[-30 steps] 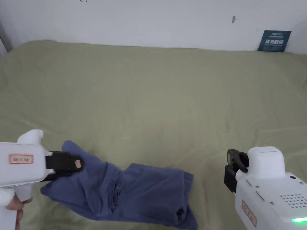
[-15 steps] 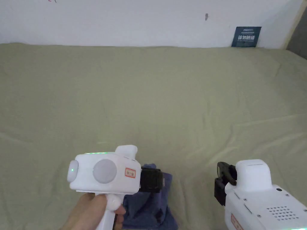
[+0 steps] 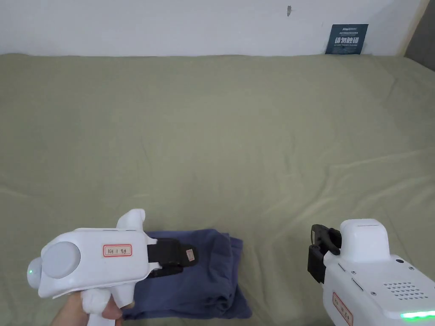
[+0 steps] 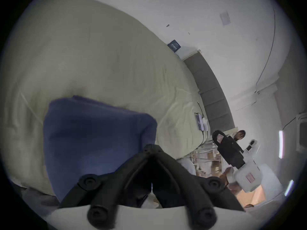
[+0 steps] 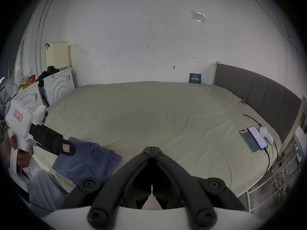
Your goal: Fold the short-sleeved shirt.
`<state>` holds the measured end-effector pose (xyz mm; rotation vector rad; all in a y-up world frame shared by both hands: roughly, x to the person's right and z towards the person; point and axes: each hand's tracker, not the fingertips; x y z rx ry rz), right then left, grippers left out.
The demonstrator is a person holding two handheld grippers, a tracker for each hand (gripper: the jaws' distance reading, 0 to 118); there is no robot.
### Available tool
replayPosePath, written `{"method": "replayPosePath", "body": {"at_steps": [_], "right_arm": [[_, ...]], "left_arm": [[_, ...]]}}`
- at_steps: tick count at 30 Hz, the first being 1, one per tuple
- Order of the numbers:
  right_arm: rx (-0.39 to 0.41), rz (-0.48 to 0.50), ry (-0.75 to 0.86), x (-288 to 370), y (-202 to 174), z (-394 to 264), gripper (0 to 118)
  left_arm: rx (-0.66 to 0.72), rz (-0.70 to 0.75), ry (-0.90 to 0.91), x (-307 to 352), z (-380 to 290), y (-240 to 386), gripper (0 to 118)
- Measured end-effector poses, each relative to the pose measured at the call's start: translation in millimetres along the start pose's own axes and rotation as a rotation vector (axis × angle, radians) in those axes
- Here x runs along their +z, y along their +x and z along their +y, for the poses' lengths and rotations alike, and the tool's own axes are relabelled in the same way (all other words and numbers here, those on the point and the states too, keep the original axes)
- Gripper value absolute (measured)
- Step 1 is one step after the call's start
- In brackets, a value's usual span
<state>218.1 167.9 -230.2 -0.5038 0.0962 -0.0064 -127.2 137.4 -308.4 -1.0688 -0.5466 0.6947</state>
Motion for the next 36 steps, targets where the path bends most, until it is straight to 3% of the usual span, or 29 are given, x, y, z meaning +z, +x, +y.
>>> {"method": "replayPosePath", "body": {"at_steps": [5, 8, 12, 16, 18, 19, 23, 27, 31, 36], "right_arm": [[0.003, 0.012, -0.020, -3, -8, -2, 0], [0.010, 0.012, -0.033, -2, -9, -3, 0], [0.007, 0.021, -0.070, -6, -6, -7, 0], [-0.039, 0.129, -0.139, -19, -11, -11, 0], [-0.067, 0.260, -0.190, -32, -18, -11, 0], [-0.096, 0.341, -0.227, -40, -22, -12, 0], [-0.380, 0.701, -0.389, -93, -34, -22, 0], [-0.449, 0.798, -0.504, -141, -46, -36, 0], [-0.575, 0.849, -0.599, -175, -41, -55, 0], [-0.732, 0.928, -0.691, -203, -29, -82, 0]], "left_arm": [[0.045, -0.057, -0.086, -53, -14, -14, 0], [-0.010, 0.010, -0.151, -93, -28, -15, 0], [0.030, -0.039, -0.110, -92, -29, -19, 0], [-0.047, -0.025, -0.081, -57, -22, -11, 0], [-0.067, -0.032, -0.042, -28, -13, -9, 0], [-0.070, -0.029, -0.013, -13, -10, -9, 0], [-0.116, 0.050, 0.075, 37, 9, -24, 0], [-0.090, 0.158, 0.097, 65, 22, -54, 0], [-0.071, 0.185, 0.067, 71, 25, -74, 0], [0.004, 0.059, -0.022, 66, 32, -100, 7]]}}
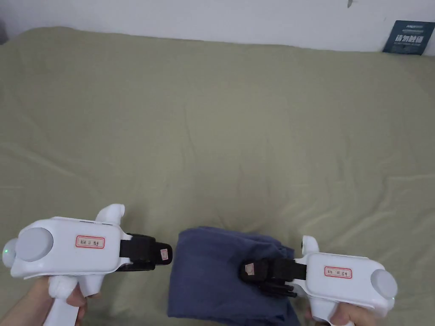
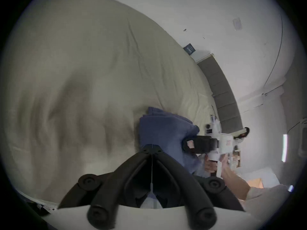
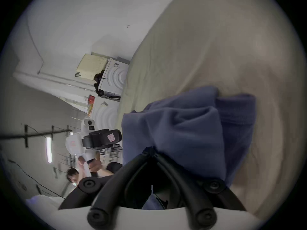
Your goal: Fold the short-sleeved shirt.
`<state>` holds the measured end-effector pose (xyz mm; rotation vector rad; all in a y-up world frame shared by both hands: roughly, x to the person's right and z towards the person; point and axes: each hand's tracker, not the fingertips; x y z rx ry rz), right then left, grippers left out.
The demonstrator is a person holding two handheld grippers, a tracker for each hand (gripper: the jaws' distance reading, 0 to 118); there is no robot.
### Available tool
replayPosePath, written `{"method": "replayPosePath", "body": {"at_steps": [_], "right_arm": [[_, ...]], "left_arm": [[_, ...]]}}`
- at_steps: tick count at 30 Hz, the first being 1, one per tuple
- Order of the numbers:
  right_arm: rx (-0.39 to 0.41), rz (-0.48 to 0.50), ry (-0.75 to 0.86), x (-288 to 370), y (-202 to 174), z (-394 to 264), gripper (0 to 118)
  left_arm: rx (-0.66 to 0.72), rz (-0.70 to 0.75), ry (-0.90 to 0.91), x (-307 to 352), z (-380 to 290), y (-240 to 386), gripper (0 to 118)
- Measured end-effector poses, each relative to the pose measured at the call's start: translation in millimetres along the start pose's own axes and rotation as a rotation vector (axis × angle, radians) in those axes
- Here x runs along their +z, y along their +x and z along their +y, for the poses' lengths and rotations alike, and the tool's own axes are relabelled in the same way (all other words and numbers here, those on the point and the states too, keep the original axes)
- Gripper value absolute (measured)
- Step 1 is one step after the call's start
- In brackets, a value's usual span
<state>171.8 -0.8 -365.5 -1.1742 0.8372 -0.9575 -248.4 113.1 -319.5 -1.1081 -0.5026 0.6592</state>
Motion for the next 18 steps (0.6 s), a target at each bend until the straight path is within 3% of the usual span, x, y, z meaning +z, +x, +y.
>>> {"method": "replayPosePath", "body": {"at_steps": [1, 2, 5, 13, 15, 16, 17, 18], "right_arm": [[-0.020, 0.022, 0.000, 0, 3, 1, 0], [-0.034, 0.044, -0.003, 0, 5, 2, 0], [-0.023, 0.041, -0.009, 1, 8, 3, 0], [-0.044, 0.063, -0.019, 0, 9, 3, 0], [-0.044, 0.061, -0.019, 0, 8, 3, 0], [-0.044, 0.058, -0.017, 1, 7, 3, 0], [-0.043, 0.053, -0.014, 2, 5, 2, 0], [-0.032, 0.034, -0.009, 3, 1, 2, 0]], "left_arm": [[0.007, -0.034, -0.010, -3, 5, -12, 7], [0.006, -0.064, -0.034, -5, 7, -16, 21], [0.013, -0.117, -0.100, -23, 7, -15, 118], [0.110, -0.287, -0.108, -62, 8, -12, 112], [0.070, -0.225, -0.096, -65, 5, -5, 90], [0.053, -0.176, -0.094, -64, 5, -2, 64], [0.035, -0.081, -0.089, -68, 9, -14, 30], [0.033, -0.059, -0.093, -68, 10, -18, 30]]}}
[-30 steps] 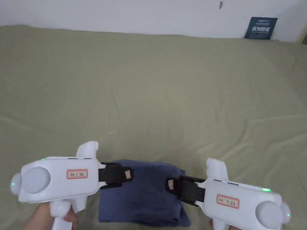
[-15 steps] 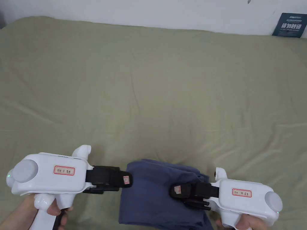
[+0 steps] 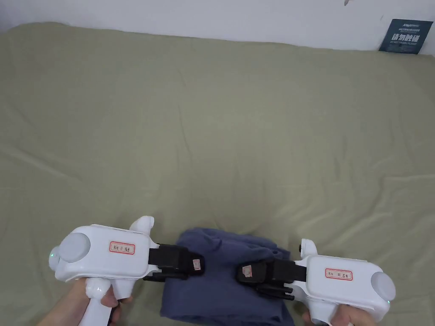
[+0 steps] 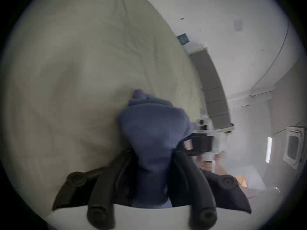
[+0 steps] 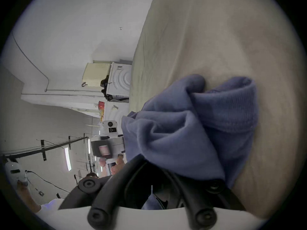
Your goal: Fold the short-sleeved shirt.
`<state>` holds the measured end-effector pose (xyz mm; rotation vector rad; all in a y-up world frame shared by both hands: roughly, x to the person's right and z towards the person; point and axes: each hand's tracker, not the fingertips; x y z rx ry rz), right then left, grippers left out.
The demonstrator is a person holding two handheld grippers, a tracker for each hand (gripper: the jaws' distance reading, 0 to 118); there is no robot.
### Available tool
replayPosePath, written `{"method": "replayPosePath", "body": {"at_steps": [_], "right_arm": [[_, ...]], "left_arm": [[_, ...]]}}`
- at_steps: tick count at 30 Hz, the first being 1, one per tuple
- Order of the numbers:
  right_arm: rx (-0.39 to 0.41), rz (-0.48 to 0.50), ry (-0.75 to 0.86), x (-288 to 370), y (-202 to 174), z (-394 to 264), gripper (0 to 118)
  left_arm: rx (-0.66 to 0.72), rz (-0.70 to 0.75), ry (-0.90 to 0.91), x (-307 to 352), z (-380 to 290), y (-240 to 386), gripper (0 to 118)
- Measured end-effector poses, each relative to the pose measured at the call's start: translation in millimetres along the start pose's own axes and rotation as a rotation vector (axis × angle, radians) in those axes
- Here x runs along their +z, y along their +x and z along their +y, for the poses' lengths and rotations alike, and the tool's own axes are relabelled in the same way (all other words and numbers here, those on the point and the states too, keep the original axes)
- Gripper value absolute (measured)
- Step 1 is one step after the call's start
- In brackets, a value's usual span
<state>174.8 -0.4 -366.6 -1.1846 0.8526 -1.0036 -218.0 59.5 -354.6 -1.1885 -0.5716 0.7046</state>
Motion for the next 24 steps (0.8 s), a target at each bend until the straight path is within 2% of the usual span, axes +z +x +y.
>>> {"method": "replayPosePath", "body": {"at_steps": [1, 3, 4, 6, 7, 8, 9, 10, 11, 13, 18, 24], "right_arm": [[0.032, -0.046, 0.007, 1, -5, -1, 0], [0.103, -0.112, 0.027, 5, -19, -3, 0], [0.180, -0.197, 0.053, 9, -33, -7, 0], [0.409, -0.424, 0.143, 17, -69, -22, 0], [0.566, -0.583, 0.228, 19, -90, -36, 0], [0.745, -0.756, 0.356, 21, -111, -55, 0], [0.885, -0.908, 0.509, 22, -127, -73, 0], [0.954, -0.995, 0.668, 25, -137, -87, 0], [0.968, -1.007, 0.775, 32, -147, -93, 0], [0.925, -0.988, 0.855, 44, -164, -96, 0], [0.893, -1.004, 0.833, 50, -172, -78, 0], [0.884, -0.964, 0.840, 31, -186, -66, 0]], "left_arm": [[0.029, -0.060, -0.013, 3, 1, -3, 30], [0.040, -0.067, -0.002, 4, 1, 2, 30], [0.015, -0.053, 0.002, 5, 1, 5, 30], [0.005, -0.036, 0.005, 8, 2, 9, 30], [0.000, -0.041, 0.005, 7, -2, 11, 30], [-0.003, -0.041, 0.006, 9, -1, 13, 30], [-0.008, -0.038, 0.008, 11, -1, 14, 30], [-0.013, -0.039, 0.008, 12, 0, 15, 30], [-0.019, -0.037, 0.007, 12, -2, 16, 30], [-0.034, -0.026, 0.009, 15, -2, 19, 30], [-0.065, -0.008, 0.018, 31, 2, 27, 30], [-0.083, 0.037, 0.054, 76, 18, 23, 30]]}}
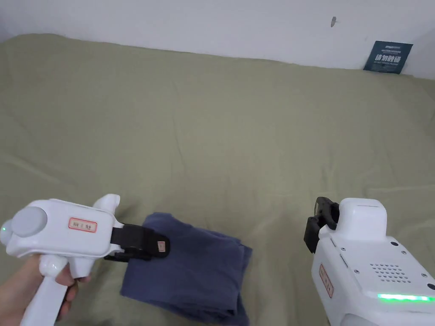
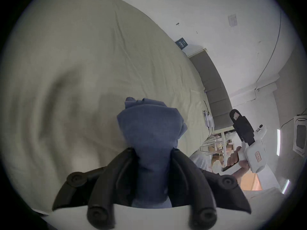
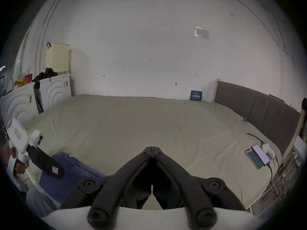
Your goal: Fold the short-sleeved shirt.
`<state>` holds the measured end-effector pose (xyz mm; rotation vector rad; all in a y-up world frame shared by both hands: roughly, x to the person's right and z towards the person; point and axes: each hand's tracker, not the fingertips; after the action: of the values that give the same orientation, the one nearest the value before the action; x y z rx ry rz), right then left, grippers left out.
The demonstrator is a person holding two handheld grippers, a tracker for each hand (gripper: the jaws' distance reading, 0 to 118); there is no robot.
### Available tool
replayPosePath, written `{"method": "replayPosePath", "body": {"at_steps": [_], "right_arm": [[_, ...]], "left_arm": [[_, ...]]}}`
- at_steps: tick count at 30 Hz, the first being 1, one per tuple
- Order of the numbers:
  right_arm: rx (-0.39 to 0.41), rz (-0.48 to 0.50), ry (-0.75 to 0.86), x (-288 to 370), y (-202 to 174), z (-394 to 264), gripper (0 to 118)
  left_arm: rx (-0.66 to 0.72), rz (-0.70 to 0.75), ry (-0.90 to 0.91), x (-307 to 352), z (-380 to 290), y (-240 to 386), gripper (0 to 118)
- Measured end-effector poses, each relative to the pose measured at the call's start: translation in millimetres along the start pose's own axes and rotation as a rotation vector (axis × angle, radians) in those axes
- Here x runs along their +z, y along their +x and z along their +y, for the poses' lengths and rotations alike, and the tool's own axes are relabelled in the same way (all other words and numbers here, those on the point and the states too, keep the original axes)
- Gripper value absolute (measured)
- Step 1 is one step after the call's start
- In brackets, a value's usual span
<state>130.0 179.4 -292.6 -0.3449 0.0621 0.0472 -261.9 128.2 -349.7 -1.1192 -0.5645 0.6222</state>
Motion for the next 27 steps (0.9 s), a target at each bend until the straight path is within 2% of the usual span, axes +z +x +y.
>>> {"method": "replayPosePath", "body": {"at_steps": [5, 12, 15, 21, 24, 27], "right_arm": [[0.022, 0.028, 0.035, -14, -36, 11, 0], [0.057, 0.075, 0.079, -41, -120, 19, 0], [0.084, 0.121, 0.093, -55, -165, 23, 0], [0.077, 0.235, 0.080, -75, -243, 23, 0], [0.092, 0.275, 0.071, -82, -276, 20, 0], [0.068, 0.307, 0.054, -88, -299, 17, 0]], "left_arm": [[0.039, 0.031, 0.046, 57, 23, -34, 30], [0.060, 0.109, 0.110, 152, 53, -100, 30], [0.105, 0.167, 0.141, 188, 66, -134, 30], [0.129, 0.235, 0.168, 242, 81, -190, 30], [0.147, 0.277, 0.161, 262, 86, -205, 30], [0.171, 0.310, 0.182, 278, 92, -219, 30]]}}
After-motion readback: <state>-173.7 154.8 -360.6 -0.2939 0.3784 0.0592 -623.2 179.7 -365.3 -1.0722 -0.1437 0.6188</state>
